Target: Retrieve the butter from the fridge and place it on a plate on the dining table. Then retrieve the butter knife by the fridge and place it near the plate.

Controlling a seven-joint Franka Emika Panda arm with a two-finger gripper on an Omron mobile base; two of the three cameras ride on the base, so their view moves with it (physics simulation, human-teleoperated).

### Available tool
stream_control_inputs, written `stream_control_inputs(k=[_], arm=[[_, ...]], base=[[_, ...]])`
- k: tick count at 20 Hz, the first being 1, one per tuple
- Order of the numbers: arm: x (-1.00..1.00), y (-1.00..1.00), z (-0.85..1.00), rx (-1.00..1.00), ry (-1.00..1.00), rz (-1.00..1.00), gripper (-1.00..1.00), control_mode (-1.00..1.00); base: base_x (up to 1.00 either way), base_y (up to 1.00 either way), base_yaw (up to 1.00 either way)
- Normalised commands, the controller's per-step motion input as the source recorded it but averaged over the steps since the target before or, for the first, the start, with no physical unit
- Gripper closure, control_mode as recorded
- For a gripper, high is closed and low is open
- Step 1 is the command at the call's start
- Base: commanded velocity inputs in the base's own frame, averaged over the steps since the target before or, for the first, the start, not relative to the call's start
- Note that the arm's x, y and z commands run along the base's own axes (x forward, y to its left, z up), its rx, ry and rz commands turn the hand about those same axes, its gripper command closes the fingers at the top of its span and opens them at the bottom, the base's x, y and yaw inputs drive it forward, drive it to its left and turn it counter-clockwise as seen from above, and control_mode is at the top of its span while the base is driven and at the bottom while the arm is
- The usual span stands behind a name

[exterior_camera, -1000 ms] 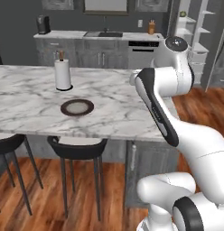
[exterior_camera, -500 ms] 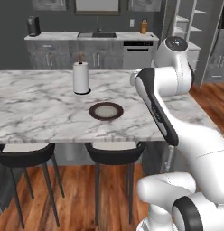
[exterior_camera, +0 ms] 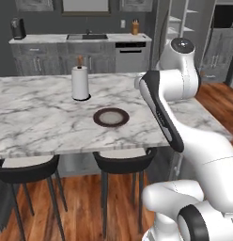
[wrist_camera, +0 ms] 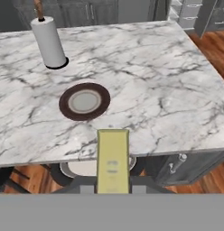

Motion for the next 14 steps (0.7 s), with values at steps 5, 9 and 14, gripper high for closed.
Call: stream_control_inputs(k=[5,9,14], arm=[[0.0,0.0,0.0,0.0,0.0,0.0,1.0,1.0],[0.0,0.0,0.0,0.0,0.0,0.0,1.0,1.0],[0.0,0.0,0.0,0.0,0.0,0.0,1.0,1.0]], base=[[0.21,0.36,-0.22],[0.3,0.51,-0.14],[0.47,0.4,-0.11]])
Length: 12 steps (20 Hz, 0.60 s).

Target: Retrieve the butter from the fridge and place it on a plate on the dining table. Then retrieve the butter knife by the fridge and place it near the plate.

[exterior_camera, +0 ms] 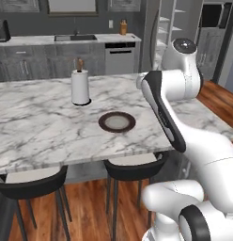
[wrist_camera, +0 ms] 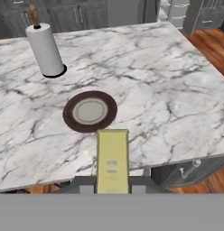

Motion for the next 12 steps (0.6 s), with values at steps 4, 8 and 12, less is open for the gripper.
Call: stream_control_inputs(k=[4,8,12], arm=[[0.0,0.0,0.0,0.0,0.0,0.0,1.0,1.0],[0.1,0.06,-0.08,0.0,0.03,0.0,1.0,-1.0],[0.86,0.27,-0.56,0.0,0.26,0.0,1.0,-1.0]], base=[[0.36,0.34,-0.05],[0.24,0.19,0.0],[0.0,0.0,0.0]])
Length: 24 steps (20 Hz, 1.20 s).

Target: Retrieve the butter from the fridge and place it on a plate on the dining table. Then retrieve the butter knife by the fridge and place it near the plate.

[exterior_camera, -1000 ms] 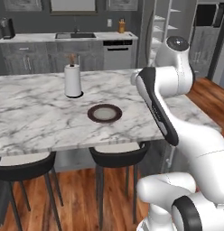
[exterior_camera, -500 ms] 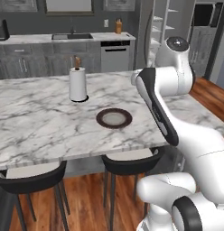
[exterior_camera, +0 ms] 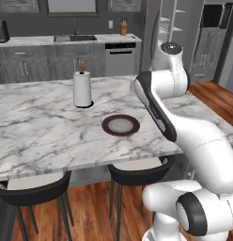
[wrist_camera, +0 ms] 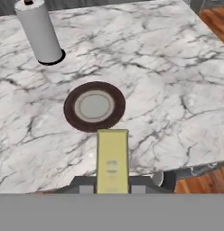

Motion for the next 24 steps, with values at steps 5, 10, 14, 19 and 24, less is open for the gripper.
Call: stream_control_inputs(k=[5,10,14,19,24], arm=[[0.96,0.44,-0.79,0.0,0.31,0.01,1.0,-1.0],[0.69,0.28,-0.97,0.0,0.23,0.0,1.0,-1.0],[0.74,0.05,-0.75,0.03,0.15,0.0,1.0,-1.0],[0.63,0.0,-0.51,0.05,0.02,0.0,1.0,-1.0],[0.52,-0.01,-0.59,0.04,0.0,0.0,1.0,-1.0]], base=[[0.0,0.0,0.0],[0.0,0.0,0.0],[0.0,0.0,0.0],[0.0,0.0,0.0],[0.0,0.0,0.0]])
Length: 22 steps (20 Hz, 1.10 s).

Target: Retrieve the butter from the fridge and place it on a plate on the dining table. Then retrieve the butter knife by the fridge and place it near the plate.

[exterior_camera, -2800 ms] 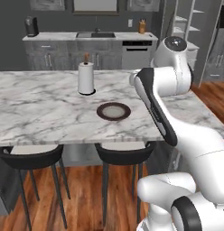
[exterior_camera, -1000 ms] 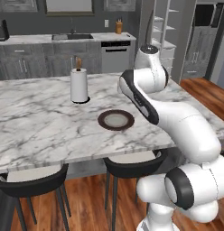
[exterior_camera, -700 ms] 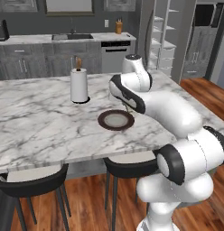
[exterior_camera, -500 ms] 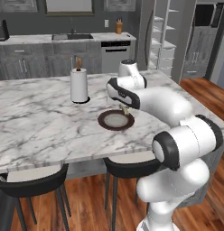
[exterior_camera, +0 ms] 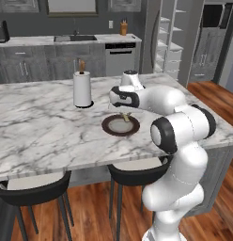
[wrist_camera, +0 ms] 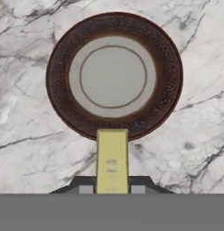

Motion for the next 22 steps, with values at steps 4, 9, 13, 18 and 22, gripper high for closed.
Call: stream_control_inputs(k=[4,9,13,18,22], arm=[[0.64,-0.03,-0.41,0.0,0.0,0.0,1.0,-1.0],[0.64,0.0,-0.41,0.0,0.0,0.0,1.0,-1.0],[0.57,0.0,-0.48,0.0,0.0,0.0,1.0,-1.0],[0.4,0.0,-0.53,0.0,0.0,0.0,1.0,-1.0],[0.33,0.0,-0.34,0.0,0.0,0.0,1.0,-1.0]], base=[[0.0,0.0,0.0],[0.0,0.0,0.0],[0.0,0.0,0.0],[0.0,0.0,0.0],[0.0,0.0,0.0]])
